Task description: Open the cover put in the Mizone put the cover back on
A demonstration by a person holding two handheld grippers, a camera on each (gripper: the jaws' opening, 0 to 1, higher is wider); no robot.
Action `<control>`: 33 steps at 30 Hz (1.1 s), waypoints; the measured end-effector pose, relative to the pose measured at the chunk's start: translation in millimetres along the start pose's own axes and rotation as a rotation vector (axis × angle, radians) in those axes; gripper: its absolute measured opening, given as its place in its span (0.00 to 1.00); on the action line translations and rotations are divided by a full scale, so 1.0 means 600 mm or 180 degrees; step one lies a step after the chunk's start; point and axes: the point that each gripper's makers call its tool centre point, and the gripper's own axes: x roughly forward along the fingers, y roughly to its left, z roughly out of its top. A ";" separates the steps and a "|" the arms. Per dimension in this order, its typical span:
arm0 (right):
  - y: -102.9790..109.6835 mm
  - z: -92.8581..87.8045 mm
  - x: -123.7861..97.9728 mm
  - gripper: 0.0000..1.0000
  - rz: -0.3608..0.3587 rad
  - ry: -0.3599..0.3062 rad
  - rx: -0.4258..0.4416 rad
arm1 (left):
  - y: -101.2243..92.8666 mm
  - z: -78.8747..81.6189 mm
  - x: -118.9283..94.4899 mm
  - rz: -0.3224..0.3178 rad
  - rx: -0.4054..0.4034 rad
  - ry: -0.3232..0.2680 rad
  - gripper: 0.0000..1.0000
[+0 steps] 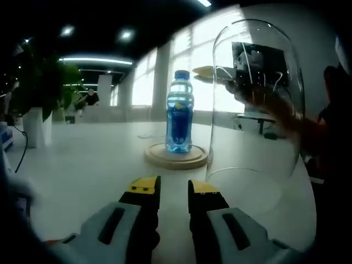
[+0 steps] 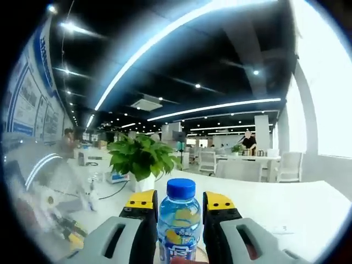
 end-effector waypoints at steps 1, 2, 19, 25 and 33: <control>0.001 0.000 -0.006 0.24 0.0002 -0.0001 -0.0005 | 0.000 0.000 0.000 0.0000 -0.0002 0.0000 0.15; 0.002 0.001 -0.011 0.24 0.0007 -0.0008 -0.0007 | 0.000 0.000 0.000 -0.0002 0.0006 0.0002 0.15; -0.007 -0.062 -0.115 0.24 -0.0177 0.0140 -0.0098 | 0.001 0.002 0.001 0.0013 -0.0016 -0.0016 0.15; -0.014 -0.094 -0.151 0.24 -0.0263 0.0228 -0.0040 | -0.002 0.003 0.001 -0.0012 -0.0032 -0.0025 0.15; -0.021 -0.130 -0.190 0.24 -0.0376 0.0299 0.0102 | -0.005 0.002 0.001 -0.0020 -0.0005 -0.0024 0.15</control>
